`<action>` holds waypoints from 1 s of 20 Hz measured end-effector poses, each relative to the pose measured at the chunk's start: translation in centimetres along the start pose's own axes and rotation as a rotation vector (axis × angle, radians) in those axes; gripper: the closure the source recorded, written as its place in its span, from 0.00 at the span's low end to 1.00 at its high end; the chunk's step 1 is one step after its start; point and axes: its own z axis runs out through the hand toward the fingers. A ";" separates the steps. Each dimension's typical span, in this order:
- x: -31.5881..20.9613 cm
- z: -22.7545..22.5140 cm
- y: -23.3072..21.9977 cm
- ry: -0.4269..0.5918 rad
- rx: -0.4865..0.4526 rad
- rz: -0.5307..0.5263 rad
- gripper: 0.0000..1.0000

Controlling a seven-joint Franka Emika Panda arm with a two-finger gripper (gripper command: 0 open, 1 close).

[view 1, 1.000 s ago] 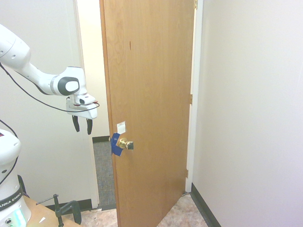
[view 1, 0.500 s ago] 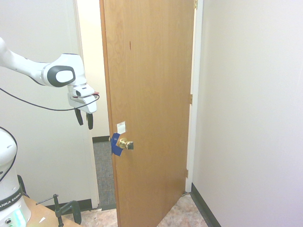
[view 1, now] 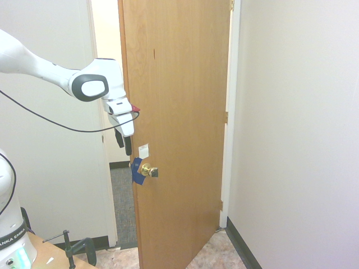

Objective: Close door

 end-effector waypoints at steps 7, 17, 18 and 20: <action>5.2 1.6 -0.9 0.003 0.023 0.128 0.00; -4.5 10.7 -11.2 -0.050 0.127 0.035 0.00; -8.0 11.2 -13.7 -0.056 0.141 -0.006 0.00; -16.6 12.0 -18.5 -0.062 0.149 -0.105 0.00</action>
